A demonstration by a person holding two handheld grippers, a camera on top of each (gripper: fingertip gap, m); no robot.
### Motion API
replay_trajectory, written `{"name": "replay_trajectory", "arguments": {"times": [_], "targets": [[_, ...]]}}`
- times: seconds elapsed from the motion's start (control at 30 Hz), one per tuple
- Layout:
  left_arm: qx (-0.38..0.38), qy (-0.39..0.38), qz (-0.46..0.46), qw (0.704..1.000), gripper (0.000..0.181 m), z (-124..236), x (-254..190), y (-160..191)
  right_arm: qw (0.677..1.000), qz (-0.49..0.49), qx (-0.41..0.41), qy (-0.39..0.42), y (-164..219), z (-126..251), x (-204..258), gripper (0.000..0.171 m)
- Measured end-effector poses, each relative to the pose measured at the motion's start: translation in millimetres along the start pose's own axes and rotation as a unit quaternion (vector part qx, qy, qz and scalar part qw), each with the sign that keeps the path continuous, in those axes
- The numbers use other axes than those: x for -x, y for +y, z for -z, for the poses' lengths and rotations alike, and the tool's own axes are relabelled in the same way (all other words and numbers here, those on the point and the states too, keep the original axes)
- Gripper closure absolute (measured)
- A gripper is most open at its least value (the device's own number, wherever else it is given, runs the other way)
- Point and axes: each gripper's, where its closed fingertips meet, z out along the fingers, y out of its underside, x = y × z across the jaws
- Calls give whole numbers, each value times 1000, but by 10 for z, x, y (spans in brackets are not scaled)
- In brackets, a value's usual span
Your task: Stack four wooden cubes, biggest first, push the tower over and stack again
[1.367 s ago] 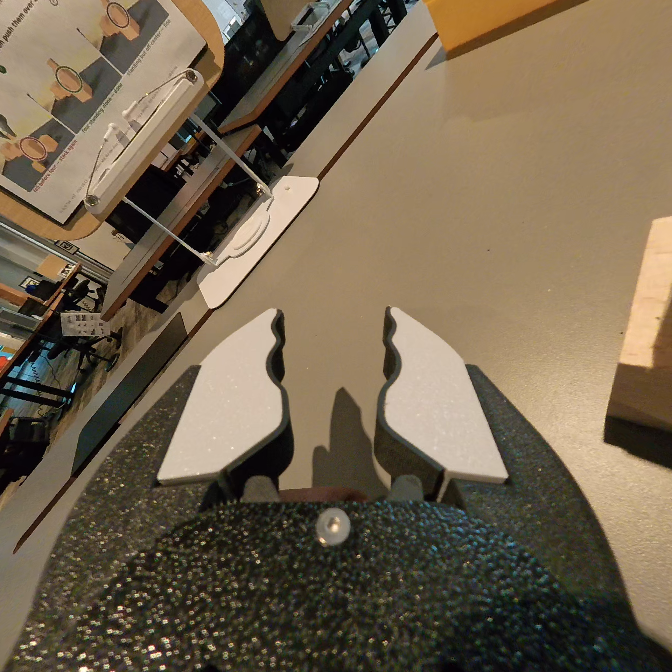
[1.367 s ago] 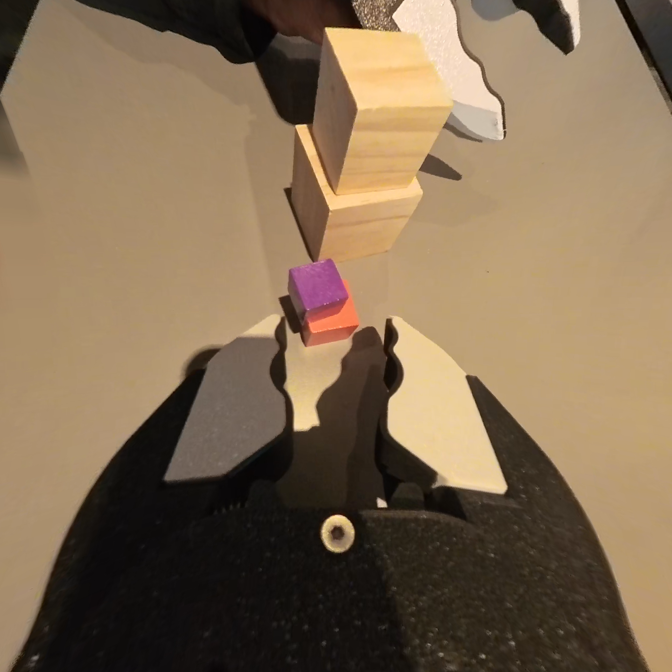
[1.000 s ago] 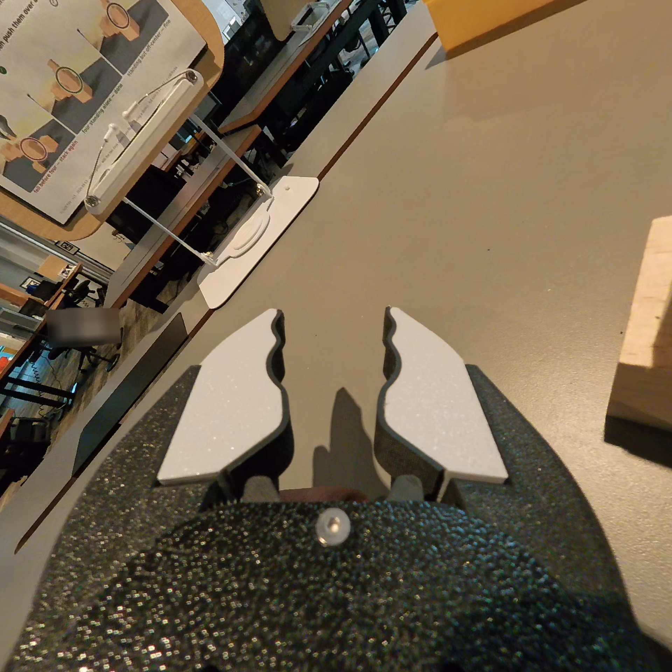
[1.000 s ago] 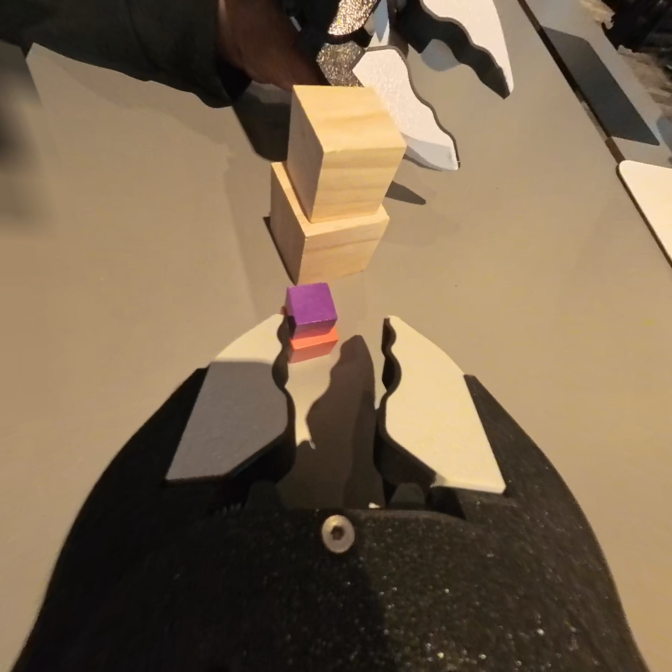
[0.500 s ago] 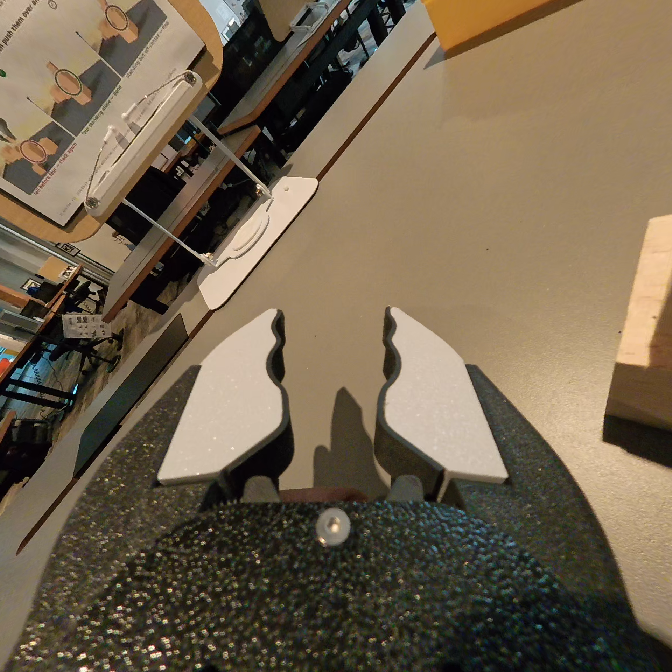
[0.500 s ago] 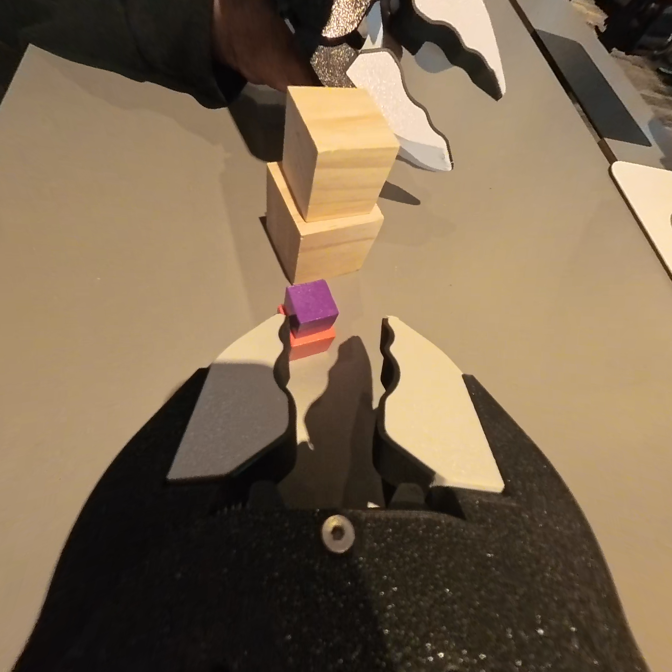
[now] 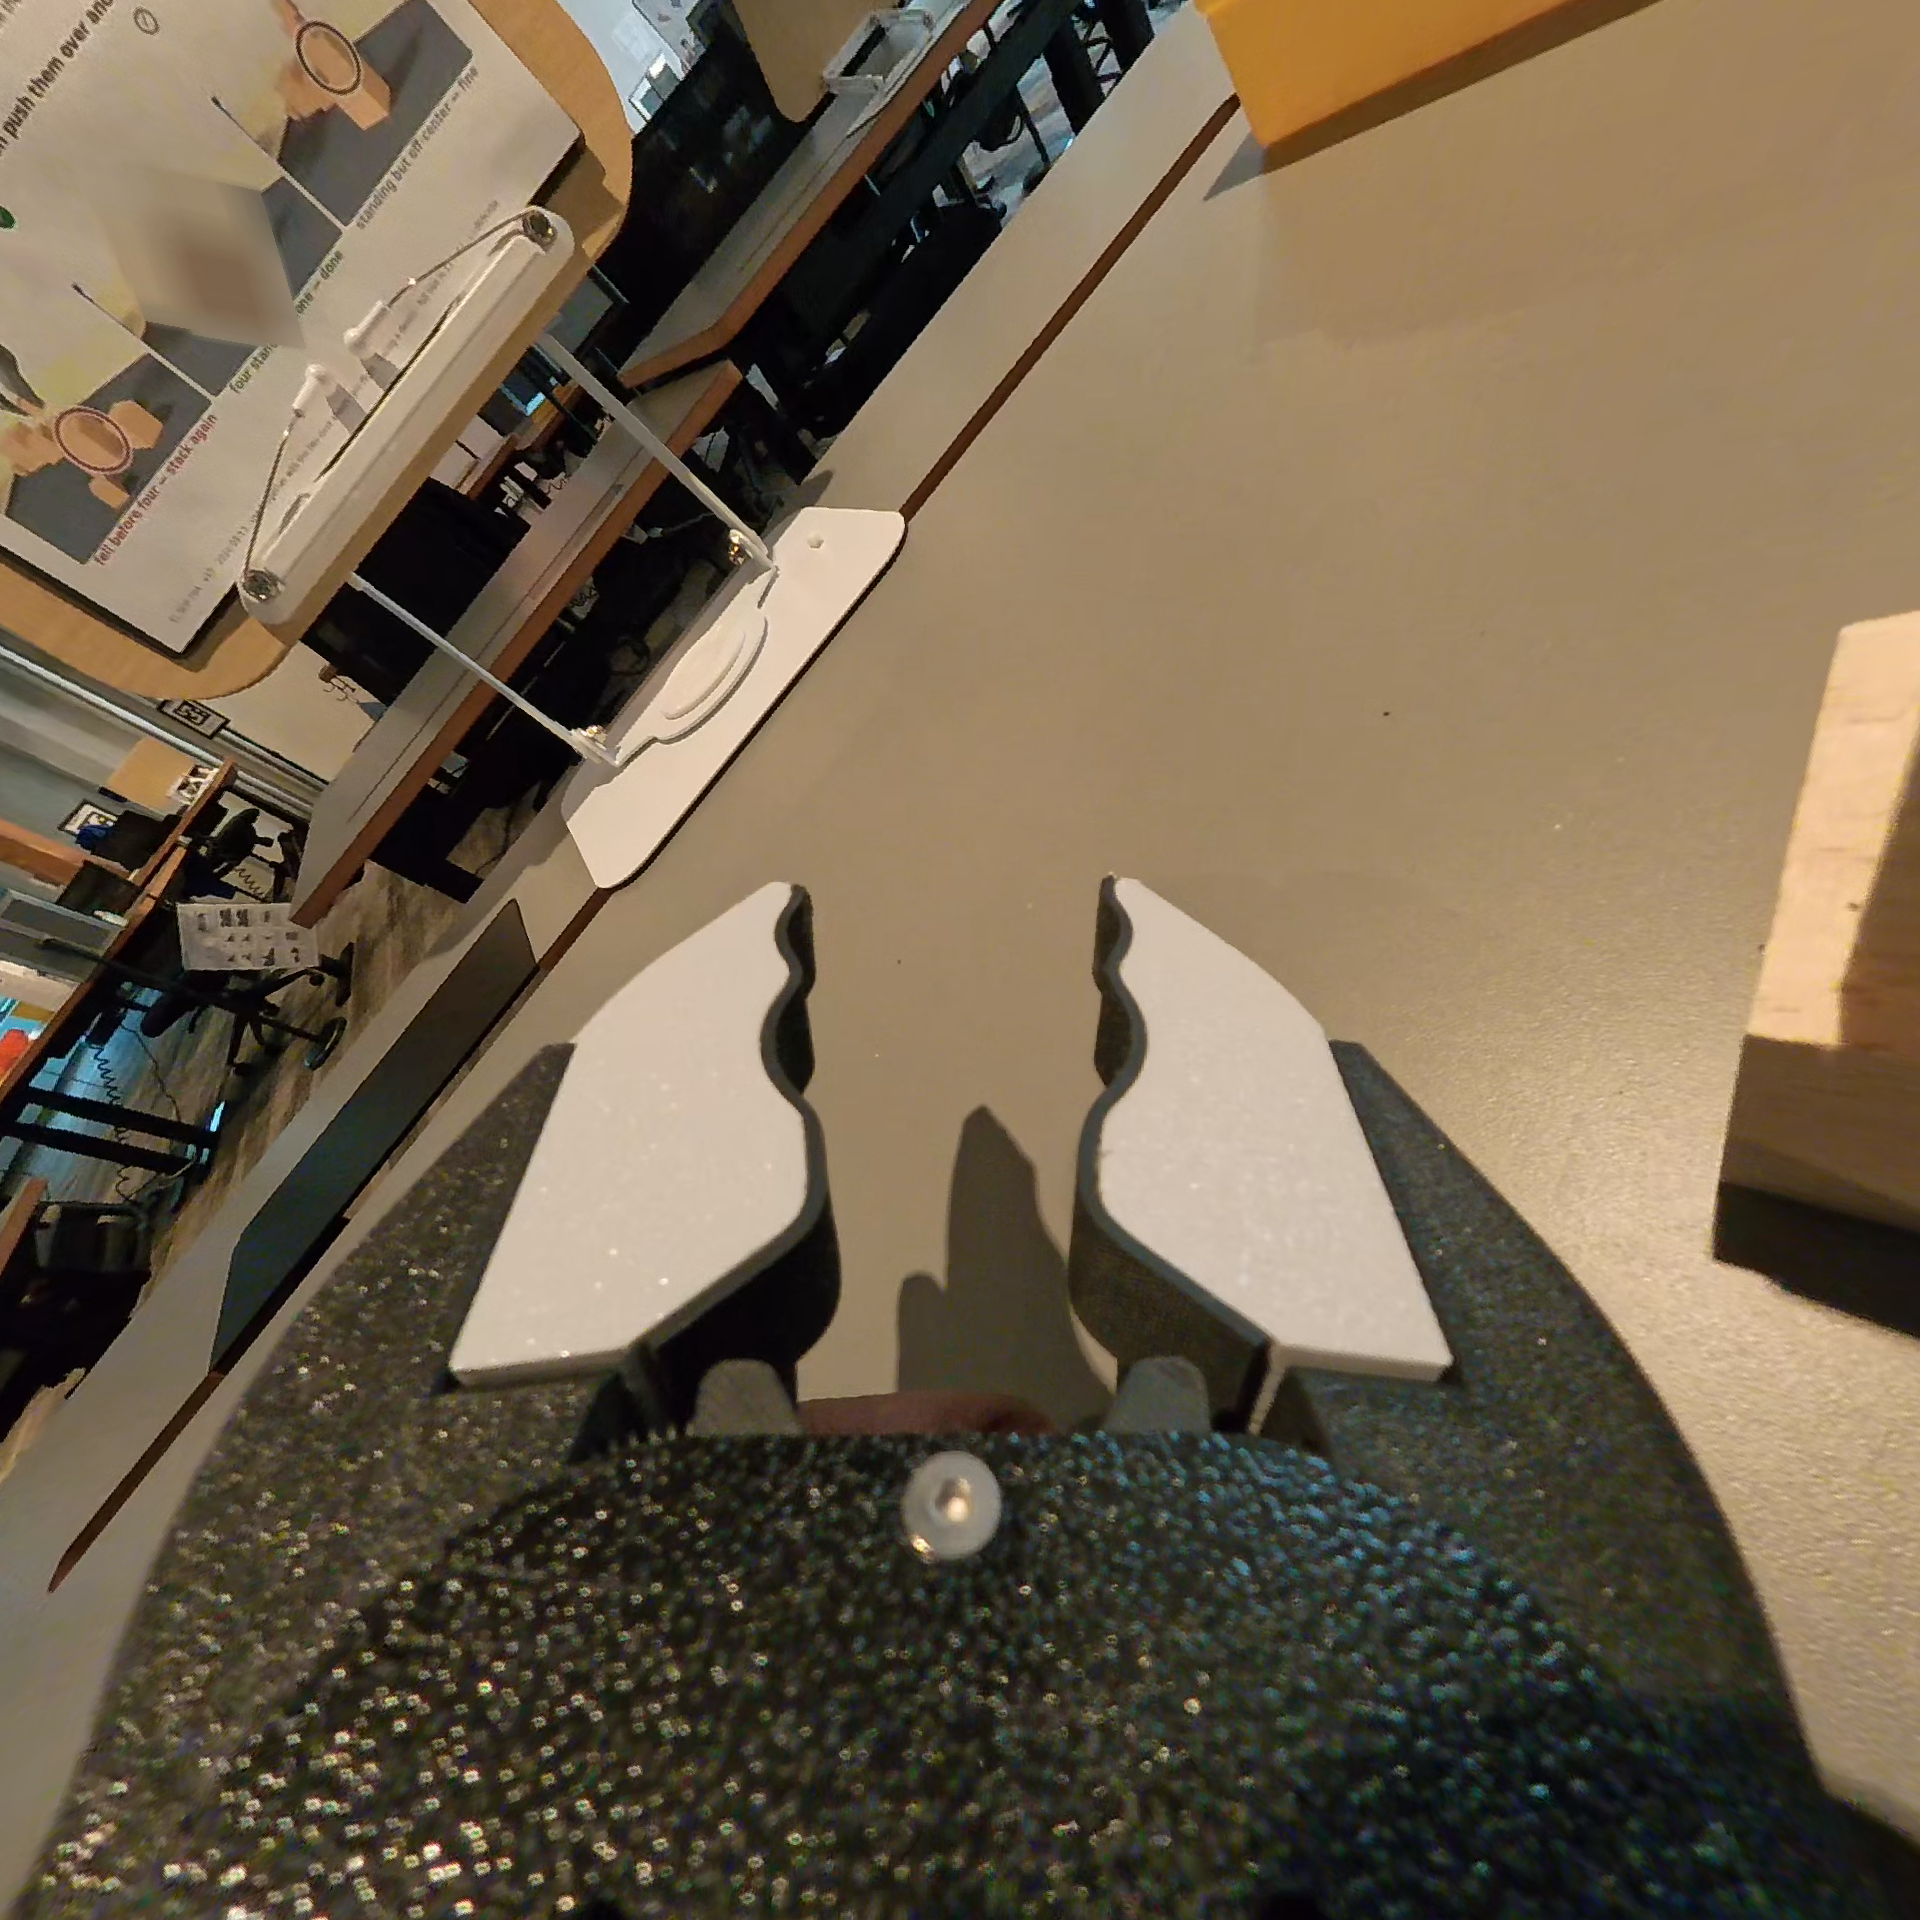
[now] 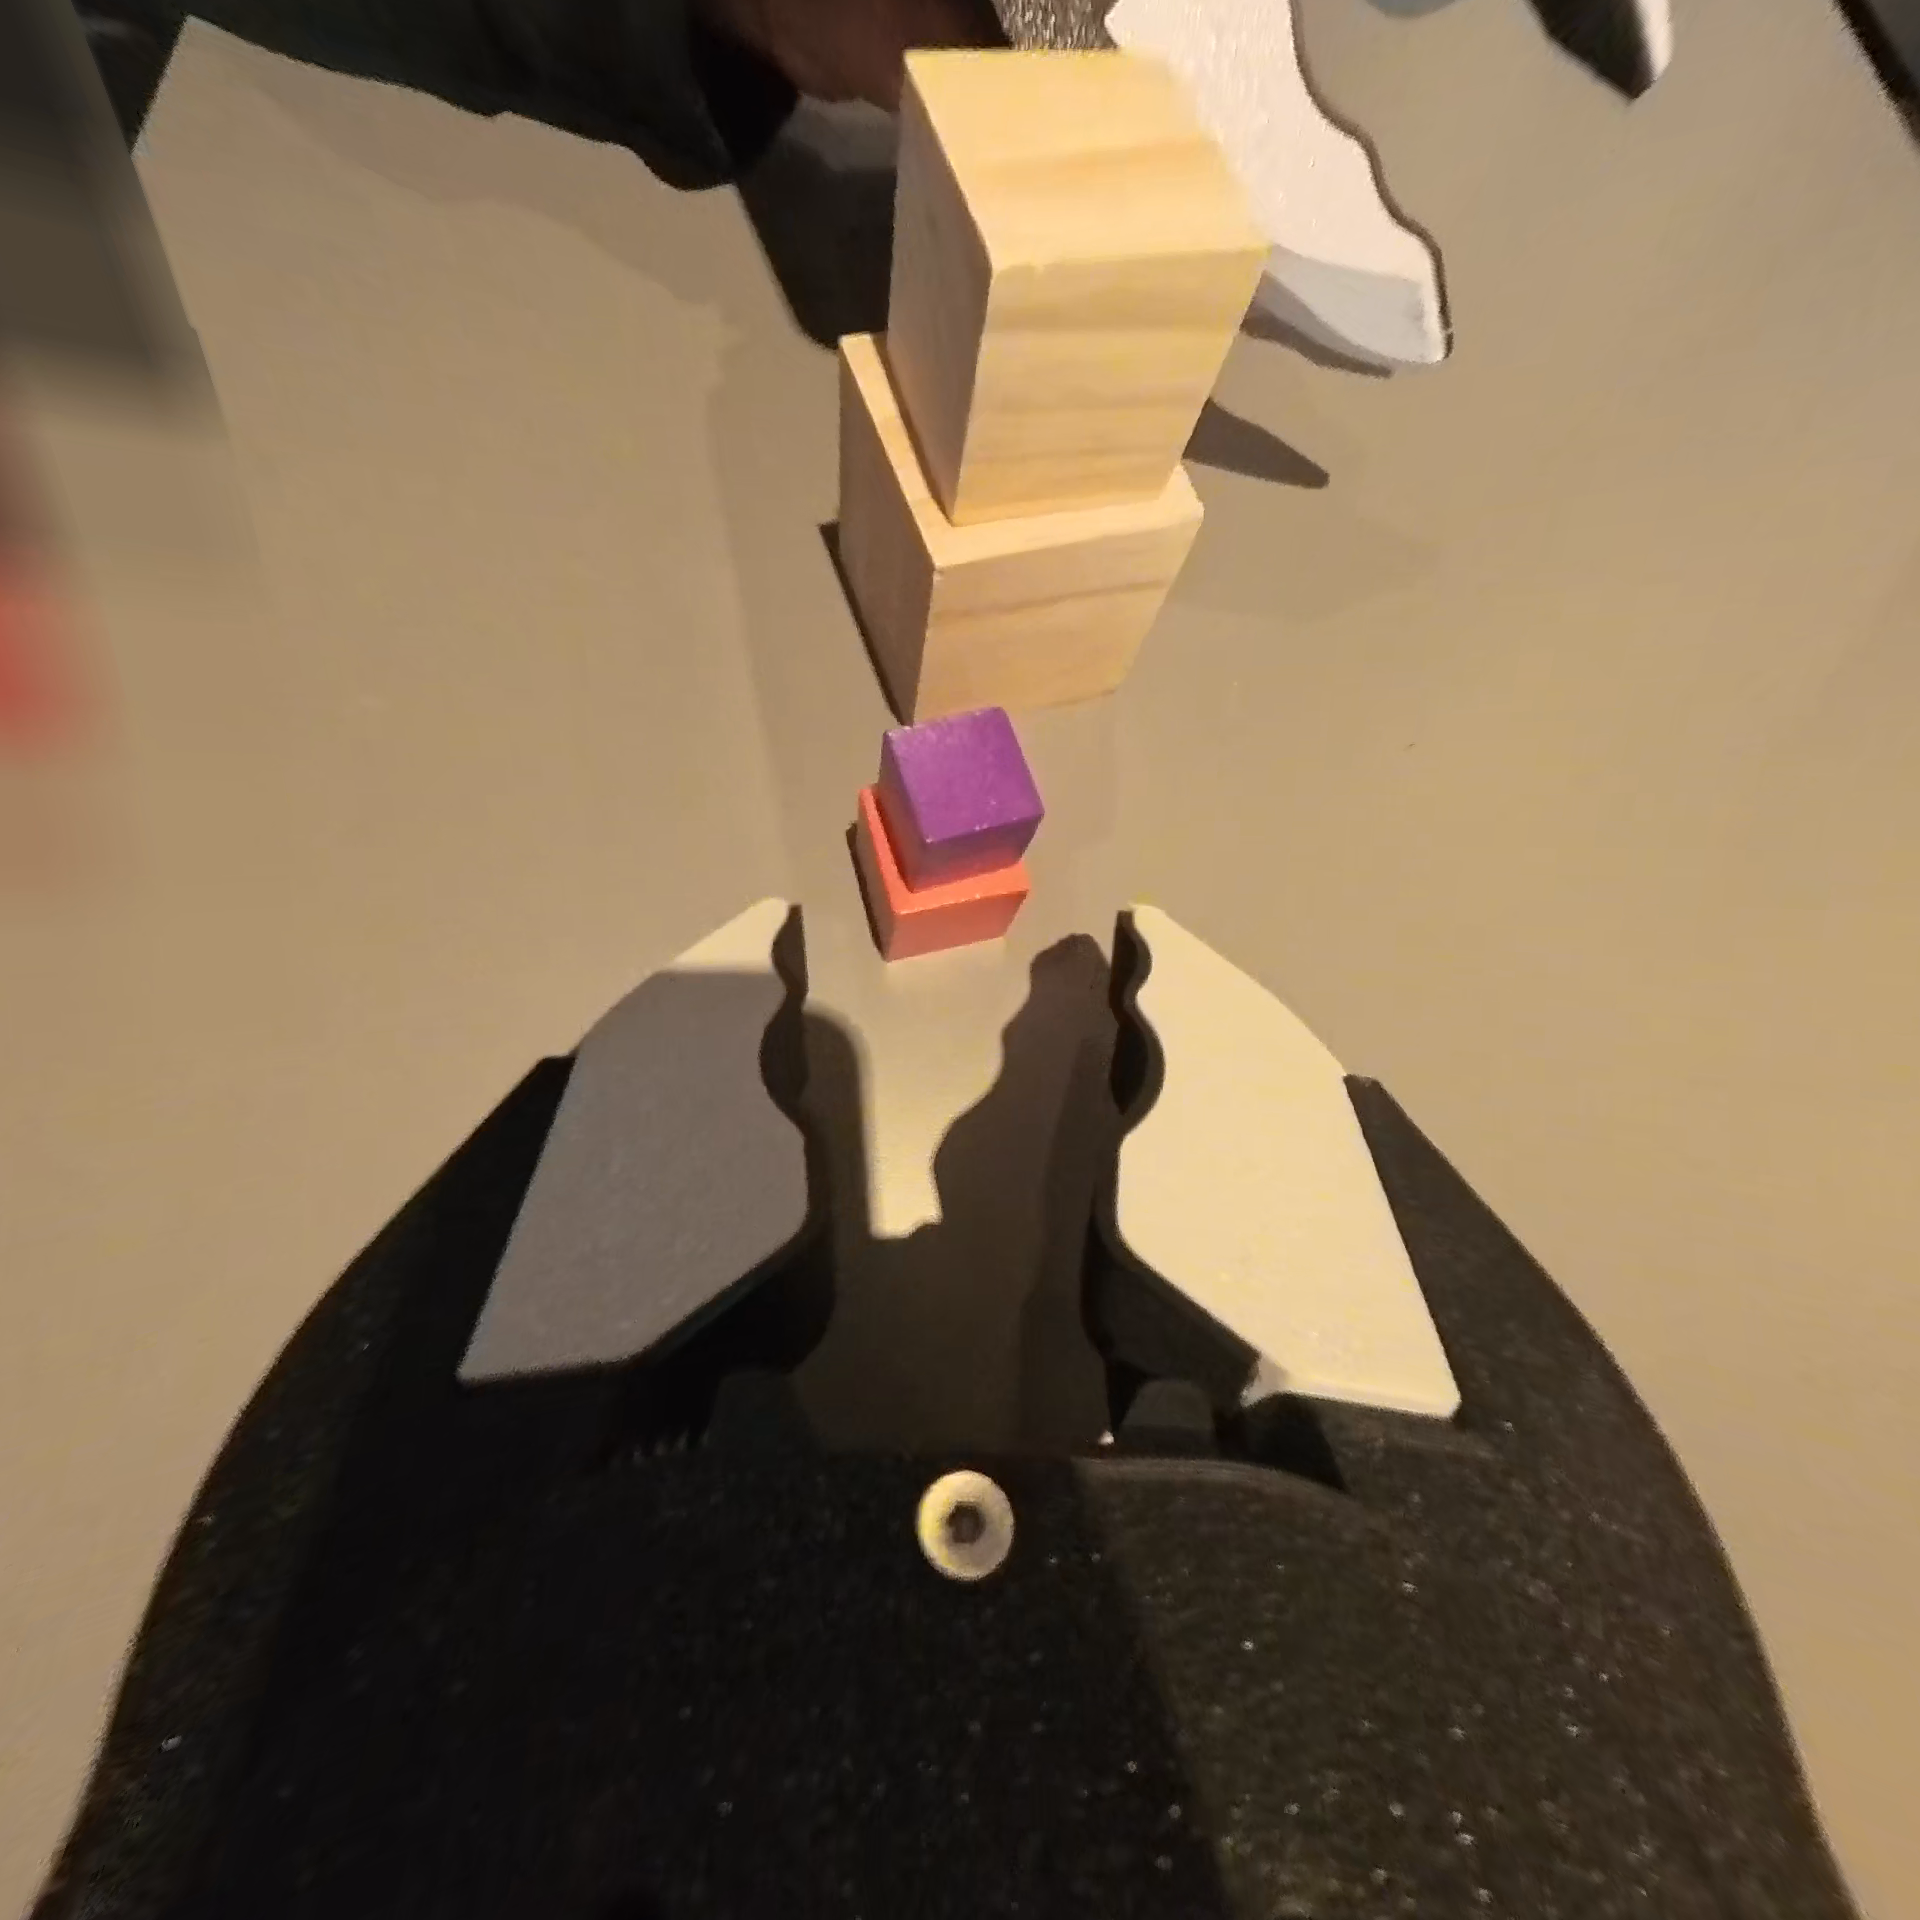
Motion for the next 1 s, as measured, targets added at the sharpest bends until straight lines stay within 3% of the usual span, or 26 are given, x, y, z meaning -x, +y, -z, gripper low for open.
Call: {"name": "replay_trajectory", "arguments": {"times": [0.37, 1.0], "targets": [[4, 6, -3, 1000, 130, -23, -42, 20, 999, -16, -4, -41, -14, -28, 16, 118], [4, 9, -5, 1000, 130, -27, -57, 17, 999, 7, 23, -32, -7, -140, -9, 122]]}}
